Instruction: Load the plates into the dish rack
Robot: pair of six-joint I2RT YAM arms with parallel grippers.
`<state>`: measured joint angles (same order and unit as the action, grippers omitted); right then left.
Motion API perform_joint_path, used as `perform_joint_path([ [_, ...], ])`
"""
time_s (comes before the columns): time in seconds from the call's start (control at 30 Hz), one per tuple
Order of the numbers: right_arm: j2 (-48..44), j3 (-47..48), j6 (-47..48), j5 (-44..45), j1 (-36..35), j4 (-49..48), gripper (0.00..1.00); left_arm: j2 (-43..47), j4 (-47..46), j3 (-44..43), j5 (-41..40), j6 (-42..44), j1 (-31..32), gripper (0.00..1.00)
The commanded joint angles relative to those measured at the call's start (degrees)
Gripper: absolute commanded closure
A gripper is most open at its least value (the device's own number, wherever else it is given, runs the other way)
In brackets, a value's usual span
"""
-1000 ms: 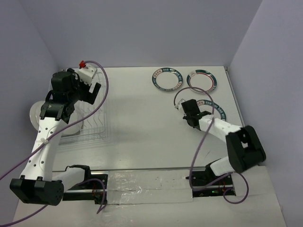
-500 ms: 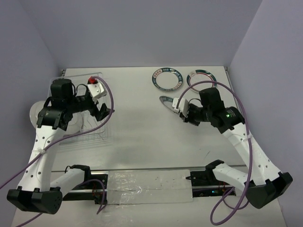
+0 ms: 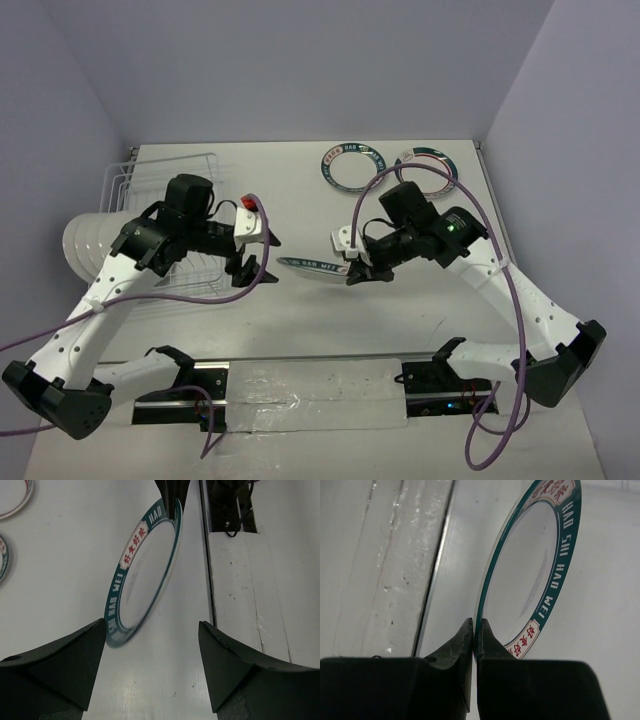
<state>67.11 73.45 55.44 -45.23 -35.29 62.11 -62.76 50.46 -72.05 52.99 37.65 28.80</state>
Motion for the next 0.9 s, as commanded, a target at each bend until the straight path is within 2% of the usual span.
perform_joint_path([
  [0.0,0.9,4.5,-0.9,-3.5,-3.8,-0.2,1.0,-0.5,-3.2,-0.1,2.5,-2.8,2.8,0.18],
  [0.23,3.3,8.8,-3.1,-4.3,-6.7,-0.3,1.0,-1.5,-3.5,1.2,-0.3,-3.0,9.8,0.37],
  [0.4,4.4,10.9,-3.7,-4.0,-7.3,0.1,1.0,-2.0,-1.4,2.1,-1.4,-2.1,13.8,0.38],
  [0.5,4.8,11.7,-3.8,-4.2,-7.6,0.1,1.0,-2.3,-2.4,3.0,-2.1,-3.4,14.7,0.45],
  [0.57,4.7,12.3,-4.3,-4.2,-7.8,-0.1,1.0,-2.4,-2.9,3.2,-2.6,-4.9,15.1,0.56],
  [0.6,4.7,12.9,-4.8,-4.2,-8.0,-0.2,1.0,-2.5,-3.7,3.2,-3.5,-5.6,15.1,0.7],
  [0.7,4.6,13.3,-5.9,-3.8,-8.0,-1.2,1.0,-3.1,-5.4,3.0,-5.7,-10.0,15.1,1.0],
  [0.73,4.5,13.2,-7.6,-2.4,-8.0,-2.0,0.99,-3.5,-5.2,2.8,-6.3,-10.9,15.1,1.0],
  [0.83,4.3,12.2,-14.1,2.8,-7.3,-6.7,0.48,-2.8,-6.6,2.4,-6.8,-15.0,14.1,1.0],
  [0.87,4.2,11.8,-15.6,3.2,-6.3,-7.8,0.09,-2.4,-7.0,2.2,-6.3,-17.2,13.1,1.0],
])
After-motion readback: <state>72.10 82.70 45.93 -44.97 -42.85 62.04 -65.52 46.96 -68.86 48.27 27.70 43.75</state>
